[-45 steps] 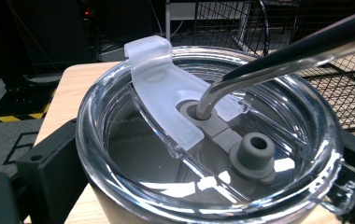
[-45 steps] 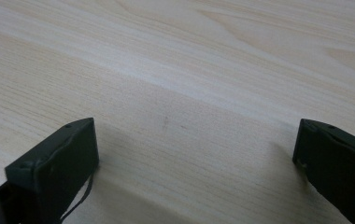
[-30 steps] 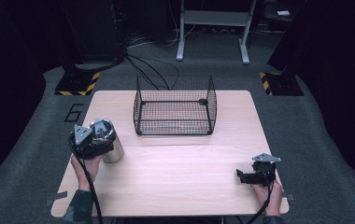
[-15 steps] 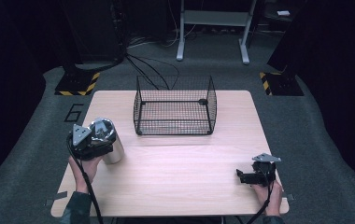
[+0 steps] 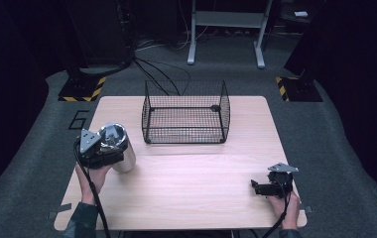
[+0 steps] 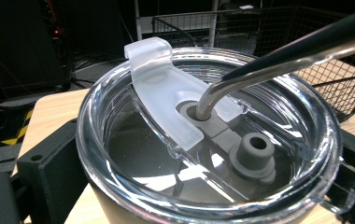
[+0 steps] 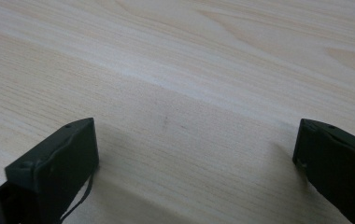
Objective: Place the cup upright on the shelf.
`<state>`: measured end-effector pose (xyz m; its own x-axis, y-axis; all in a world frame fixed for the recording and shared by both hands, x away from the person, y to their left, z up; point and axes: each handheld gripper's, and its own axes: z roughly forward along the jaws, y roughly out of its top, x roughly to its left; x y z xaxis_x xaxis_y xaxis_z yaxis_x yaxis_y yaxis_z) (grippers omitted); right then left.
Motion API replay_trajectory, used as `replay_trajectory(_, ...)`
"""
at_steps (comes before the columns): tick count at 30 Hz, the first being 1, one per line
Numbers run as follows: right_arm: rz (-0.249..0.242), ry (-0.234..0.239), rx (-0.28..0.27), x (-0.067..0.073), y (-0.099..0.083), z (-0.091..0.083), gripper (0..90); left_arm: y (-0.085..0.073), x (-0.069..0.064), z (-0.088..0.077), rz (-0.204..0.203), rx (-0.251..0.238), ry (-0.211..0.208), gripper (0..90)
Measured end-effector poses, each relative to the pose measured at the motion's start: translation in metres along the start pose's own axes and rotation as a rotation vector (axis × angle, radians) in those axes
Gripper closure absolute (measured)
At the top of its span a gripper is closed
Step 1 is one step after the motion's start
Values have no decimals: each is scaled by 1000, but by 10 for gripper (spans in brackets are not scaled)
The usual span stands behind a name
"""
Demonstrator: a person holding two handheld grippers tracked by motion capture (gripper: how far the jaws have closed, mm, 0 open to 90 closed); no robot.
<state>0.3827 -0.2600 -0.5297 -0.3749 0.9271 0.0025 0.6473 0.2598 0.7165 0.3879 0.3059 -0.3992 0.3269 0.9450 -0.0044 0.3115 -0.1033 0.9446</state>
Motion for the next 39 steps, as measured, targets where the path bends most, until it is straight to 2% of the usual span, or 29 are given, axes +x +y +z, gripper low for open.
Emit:
replay_trajectory(12, 0, -1, -1, 0, 0, 0, 0, 16, -10, 0, 14, -1, -48, 37)
replay_trajectory(19, 0, 0, -1, 0, 0, 0, 0, 28, -18, 2, 24, -4, -93, 37)
replay_trajectory(39, 0, 1, 1, 0, 0, 0, 0, 63, -45, 20, 91, -11, -181, 37)
